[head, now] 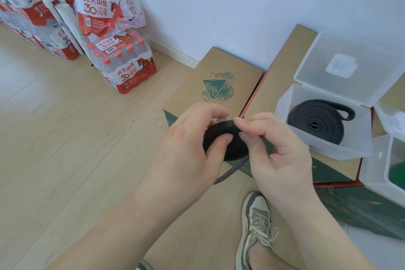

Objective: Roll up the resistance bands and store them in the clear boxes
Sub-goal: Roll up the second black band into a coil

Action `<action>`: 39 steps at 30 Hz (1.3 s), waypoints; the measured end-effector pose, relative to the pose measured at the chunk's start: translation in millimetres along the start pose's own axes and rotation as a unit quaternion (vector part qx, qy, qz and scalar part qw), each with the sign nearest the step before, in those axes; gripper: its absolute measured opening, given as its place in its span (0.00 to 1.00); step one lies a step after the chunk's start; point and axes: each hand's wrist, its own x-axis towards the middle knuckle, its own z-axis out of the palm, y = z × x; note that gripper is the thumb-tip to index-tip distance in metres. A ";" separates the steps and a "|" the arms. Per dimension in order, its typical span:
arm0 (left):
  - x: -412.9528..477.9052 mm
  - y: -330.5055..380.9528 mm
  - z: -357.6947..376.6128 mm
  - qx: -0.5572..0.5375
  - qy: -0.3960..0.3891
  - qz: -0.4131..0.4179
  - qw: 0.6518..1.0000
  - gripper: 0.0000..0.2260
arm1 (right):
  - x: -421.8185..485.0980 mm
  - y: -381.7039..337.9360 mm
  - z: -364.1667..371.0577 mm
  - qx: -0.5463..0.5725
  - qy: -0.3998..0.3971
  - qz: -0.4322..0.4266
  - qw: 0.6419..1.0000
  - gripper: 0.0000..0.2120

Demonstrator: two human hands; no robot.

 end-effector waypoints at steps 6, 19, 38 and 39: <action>1.3 -1.9 -0.5 -0.072 0.038 -0.032 0.996 0.18 | 0.7 -1.7 -2.9 0.079 0.036 0.107 0.990 0.14; 2.3 0.4 -0.9 0.014 0.016 0.043 0.999 0.13 | -0.3 2.5 -0.9 0.015 0.017 0.011 1.000 0.13; 3.2 -3.8 -5.1 -0.068 0.044 -0.012 0.997 0.19 | 0.1 -1.9 -0.9 0.069 0.040 0.097 0.992 0.18; 3.8 -3.1 -5.0 -0.087 0.053 -0.031 0.994 0.20 | 1.1 -2.0 -1.8 0.076 0.039 0.101 0.991 0.19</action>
